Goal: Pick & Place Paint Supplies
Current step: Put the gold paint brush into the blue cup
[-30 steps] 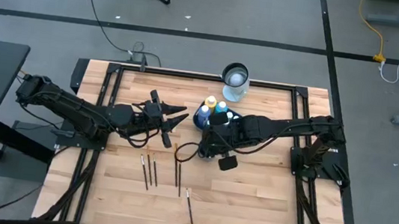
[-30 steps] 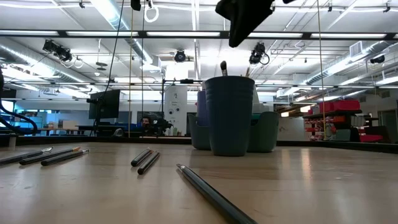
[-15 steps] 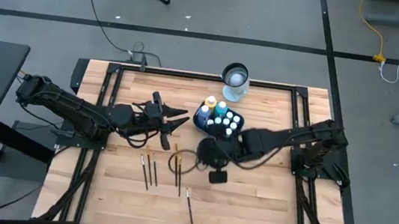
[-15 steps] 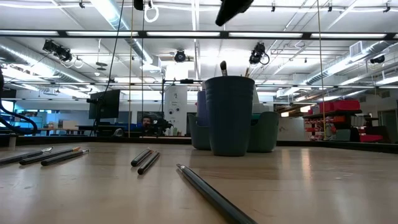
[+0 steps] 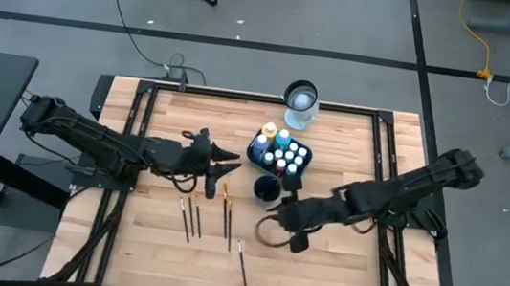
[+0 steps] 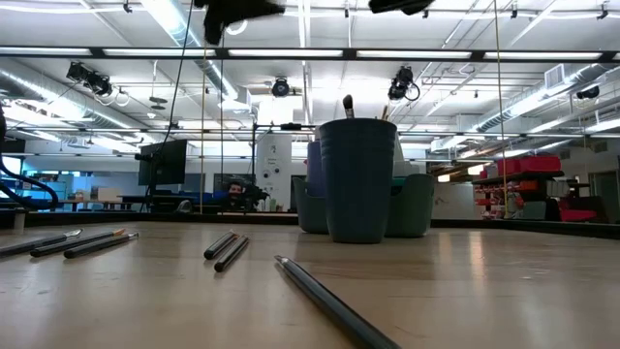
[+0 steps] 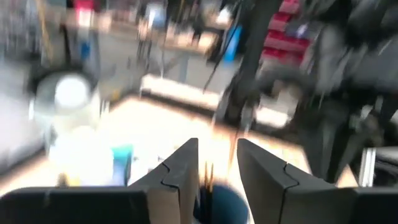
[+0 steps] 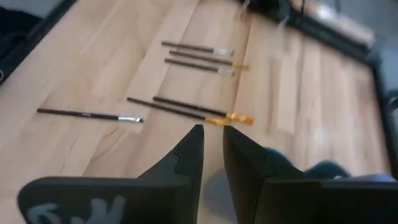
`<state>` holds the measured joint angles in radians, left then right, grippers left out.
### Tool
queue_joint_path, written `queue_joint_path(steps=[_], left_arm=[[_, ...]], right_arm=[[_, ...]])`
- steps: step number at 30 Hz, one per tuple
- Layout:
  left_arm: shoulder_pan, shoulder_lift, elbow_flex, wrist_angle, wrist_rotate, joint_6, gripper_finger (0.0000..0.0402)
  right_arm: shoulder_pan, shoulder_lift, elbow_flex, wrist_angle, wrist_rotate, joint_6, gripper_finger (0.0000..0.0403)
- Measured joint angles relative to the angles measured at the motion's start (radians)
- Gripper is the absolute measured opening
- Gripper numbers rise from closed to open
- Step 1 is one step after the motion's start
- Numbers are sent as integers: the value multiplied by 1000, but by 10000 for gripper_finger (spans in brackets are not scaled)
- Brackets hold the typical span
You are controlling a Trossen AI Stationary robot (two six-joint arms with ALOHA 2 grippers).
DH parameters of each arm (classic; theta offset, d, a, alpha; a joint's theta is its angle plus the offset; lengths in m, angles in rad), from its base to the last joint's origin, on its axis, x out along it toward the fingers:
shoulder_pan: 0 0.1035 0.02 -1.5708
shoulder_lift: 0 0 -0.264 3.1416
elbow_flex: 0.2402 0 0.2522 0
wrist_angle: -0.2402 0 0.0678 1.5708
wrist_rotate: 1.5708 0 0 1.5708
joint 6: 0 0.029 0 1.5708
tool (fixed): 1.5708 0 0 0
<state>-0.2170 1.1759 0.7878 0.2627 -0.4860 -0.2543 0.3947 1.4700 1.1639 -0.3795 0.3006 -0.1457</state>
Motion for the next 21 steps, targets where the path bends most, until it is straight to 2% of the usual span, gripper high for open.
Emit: queue_joint_path(steps=[5, 11, 15, 21], left_arm=[[4, -8, 0, -324, -23, -304, 124], [5, 5, -18, -676, -39, -648, 124], [5, 5, -76, -644, -53, -804, 124], [5, 5, -178, -503, -52, -842, 119]], right_arm=[[-27, -182, -235, 229, -2, -78, 64], [-69, -333, -425, 459, 0, -148, 64], [-88, -380, -501, 582, 0, -190, 64], [-106, -391, -526, 671, -1, -215, 64]])
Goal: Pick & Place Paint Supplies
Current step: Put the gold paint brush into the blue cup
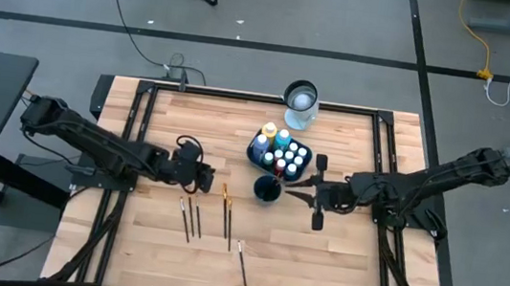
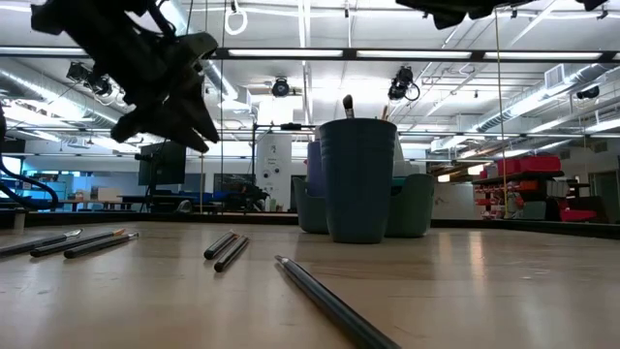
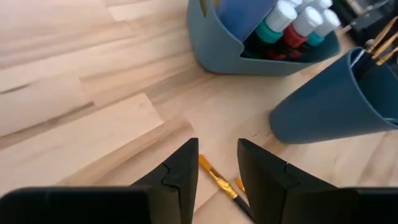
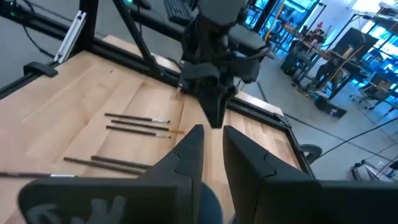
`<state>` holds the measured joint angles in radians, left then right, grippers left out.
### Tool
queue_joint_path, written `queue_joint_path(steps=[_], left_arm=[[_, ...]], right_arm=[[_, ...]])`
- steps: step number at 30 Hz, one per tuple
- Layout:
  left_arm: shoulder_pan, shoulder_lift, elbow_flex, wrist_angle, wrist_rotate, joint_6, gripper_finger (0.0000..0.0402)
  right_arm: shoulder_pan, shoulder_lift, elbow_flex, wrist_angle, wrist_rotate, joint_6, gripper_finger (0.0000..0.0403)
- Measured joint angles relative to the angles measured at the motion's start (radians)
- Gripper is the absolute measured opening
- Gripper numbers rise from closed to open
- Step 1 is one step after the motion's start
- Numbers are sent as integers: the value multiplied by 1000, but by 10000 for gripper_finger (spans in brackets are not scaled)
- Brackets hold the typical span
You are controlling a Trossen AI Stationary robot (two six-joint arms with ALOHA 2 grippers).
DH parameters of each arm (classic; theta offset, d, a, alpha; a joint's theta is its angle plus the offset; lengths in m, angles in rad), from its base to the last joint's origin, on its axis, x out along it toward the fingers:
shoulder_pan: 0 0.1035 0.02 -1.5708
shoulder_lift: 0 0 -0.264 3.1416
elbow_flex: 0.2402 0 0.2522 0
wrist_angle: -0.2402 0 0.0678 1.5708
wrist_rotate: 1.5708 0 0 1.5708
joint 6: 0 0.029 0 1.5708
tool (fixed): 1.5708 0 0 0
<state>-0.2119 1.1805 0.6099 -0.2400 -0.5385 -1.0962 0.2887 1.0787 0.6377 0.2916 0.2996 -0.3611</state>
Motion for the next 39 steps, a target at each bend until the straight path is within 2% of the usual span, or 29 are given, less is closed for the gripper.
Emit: queue_joint_path(steps=[8, 12, 21, 27, 32, 39], left_arm=[[0, 0, -121, 209, 4, -38, 109], [0, 0, -157, 296, 12, -66, 107], [0, 0, -161, 314, -36, -17, 107], [0, 0, -161, 316, -44, 2, 106], [-3, 0, -161, 322, -28, 53, 106], [-3, 0, -161, 337, -20, 84, 115]], right_arm=[[-6, 3, 0, 22, -1, -3, 64], [-23, 16, 0, 107, -2, -14, 64], [-63, 104, 0, 153, 12, -44, 81], [-120, 166, 0, 282, 142, -15, 83], [-151, 190, 0, 294, 129, 65, 76], [-155, 190, 0, 300, 129, 87, 77]])
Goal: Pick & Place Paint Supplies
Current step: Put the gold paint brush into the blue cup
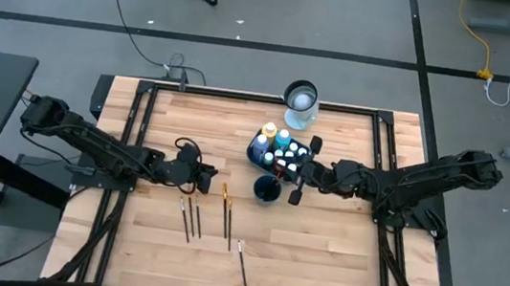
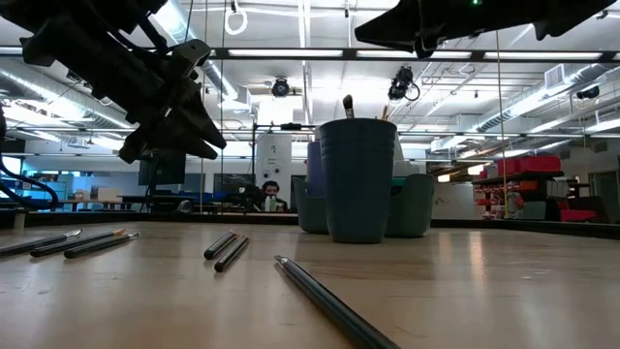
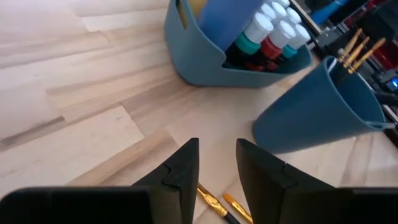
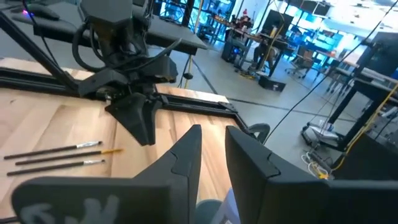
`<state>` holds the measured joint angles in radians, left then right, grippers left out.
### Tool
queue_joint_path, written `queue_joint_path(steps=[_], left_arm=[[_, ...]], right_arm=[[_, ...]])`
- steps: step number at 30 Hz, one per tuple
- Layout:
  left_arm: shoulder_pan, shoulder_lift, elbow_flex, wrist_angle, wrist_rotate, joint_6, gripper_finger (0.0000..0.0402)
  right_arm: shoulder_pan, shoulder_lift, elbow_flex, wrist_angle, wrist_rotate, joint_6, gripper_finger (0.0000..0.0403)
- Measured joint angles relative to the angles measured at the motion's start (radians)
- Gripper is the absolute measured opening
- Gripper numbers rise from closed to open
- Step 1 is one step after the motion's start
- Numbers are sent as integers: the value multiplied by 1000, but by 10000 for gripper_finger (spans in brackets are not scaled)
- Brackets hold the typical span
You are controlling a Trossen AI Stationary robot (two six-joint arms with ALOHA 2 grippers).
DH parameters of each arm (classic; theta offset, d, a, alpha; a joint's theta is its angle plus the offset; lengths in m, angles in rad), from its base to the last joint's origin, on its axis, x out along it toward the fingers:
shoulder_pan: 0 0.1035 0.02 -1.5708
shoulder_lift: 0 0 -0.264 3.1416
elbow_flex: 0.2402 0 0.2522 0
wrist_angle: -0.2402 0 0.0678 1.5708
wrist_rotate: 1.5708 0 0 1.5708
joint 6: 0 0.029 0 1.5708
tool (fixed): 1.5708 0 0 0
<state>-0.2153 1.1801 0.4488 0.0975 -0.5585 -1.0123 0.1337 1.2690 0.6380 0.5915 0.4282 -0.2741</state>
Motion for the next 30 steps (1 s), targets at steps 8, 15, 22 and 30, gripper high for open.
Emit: queue_joint_path(steps=[8, 15, 22, 30], left_arm=[[-1, 27, 0, 24, 37, -57, 169], [2, 219, 0, 213, 92, -101, 185], [16, 355, 1, 243, 185, -241, 175], [51, 458, 46, 280, 180, -220, 174]], right_arm=[[-2, 0, 0, 91, 0, -56, 73], [-2, 0, 0, 124, 1, -91, 72], [-2, 0, 0, 124, 0, -124, 72], [-2, 0, 0, 134, 0, -131, 72]])
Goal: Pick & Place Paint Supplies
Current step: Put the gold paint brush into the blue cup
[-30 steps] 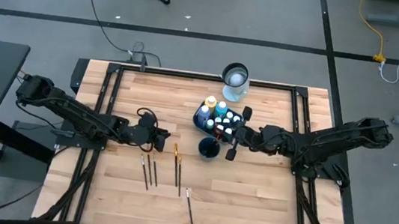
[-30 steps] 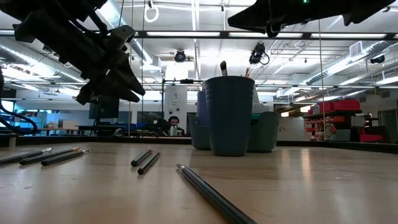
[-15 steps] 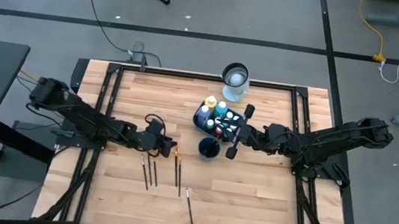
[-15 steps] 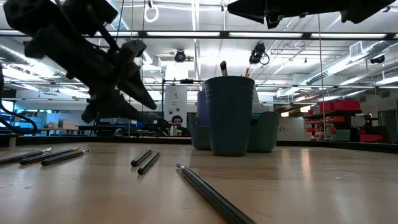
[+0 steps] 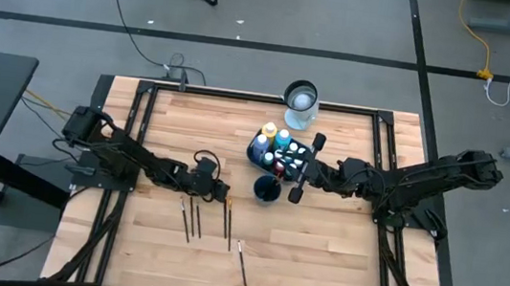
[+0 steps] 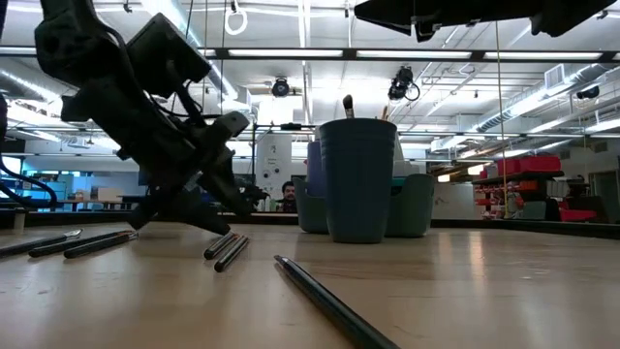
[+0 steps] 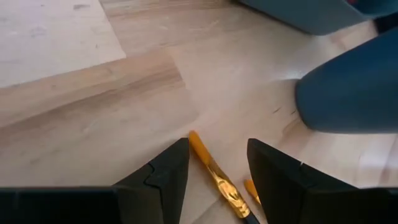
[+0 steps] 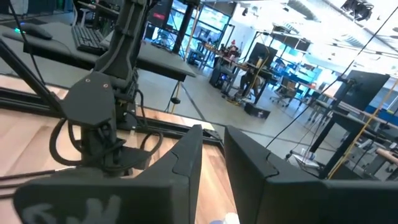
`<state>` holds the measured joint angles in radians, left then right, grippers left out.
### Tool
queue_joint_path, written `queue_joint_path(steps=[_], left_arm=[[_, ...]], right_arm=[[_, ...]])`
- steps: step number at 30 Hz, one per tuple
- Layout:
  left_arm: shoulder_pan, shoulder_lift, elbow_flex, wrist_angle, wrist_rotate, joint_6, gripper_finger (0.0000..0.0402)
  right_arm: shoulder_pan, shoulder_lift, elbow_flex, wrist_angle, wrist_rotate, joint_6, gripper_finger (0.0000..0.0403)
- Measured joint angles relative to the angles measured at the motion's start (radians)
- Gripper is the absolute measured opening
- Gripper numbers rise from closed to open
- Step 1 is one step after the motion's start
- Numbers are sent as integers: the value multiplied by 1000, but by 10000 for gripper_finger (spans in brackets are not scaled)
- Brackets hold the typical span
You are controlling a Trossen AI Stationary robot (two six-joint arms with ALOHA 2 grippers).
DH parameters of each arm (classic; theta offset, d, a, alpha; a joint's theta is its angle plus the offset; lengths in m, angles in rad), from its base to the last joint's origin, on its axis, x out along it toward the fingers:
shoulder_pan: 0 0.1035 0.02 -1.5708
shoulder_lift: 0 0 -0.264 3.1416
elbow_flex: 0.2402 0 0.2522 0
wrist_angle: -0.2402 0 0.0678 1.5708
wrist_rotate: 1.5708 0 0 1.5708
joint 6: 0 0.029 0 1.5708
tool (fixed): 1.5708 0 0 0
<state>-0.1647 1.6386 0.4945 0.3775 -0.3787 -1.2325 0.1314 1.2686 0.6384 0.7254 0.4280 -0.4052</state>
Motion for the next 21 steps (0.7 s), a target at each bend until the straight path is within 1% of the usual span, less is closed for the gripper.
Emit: queue_joint_path(steps=[4, 10, 16, 18, 21], left_arm=[[18, 0, 19, -17, 34, 36, 174], [40, -2, 25, -51, 64, 13, 173], [45, -3, 26, -67, 62, 17, 172], [45, -3, 25, -64, 59, 17, 164], [45, -2, 25, -64, 57, 17, 137]], right_arm=[[0, 0, 0, 2, 0, 1, 72], [0, 0, 0, 1, 0, 0, 72], [0, 0, 0, -2, 0, 0, 72], [0, 0, 0, -2, 0, 0, 72], [0, 0, 0, -2, 0, -1, 72]])
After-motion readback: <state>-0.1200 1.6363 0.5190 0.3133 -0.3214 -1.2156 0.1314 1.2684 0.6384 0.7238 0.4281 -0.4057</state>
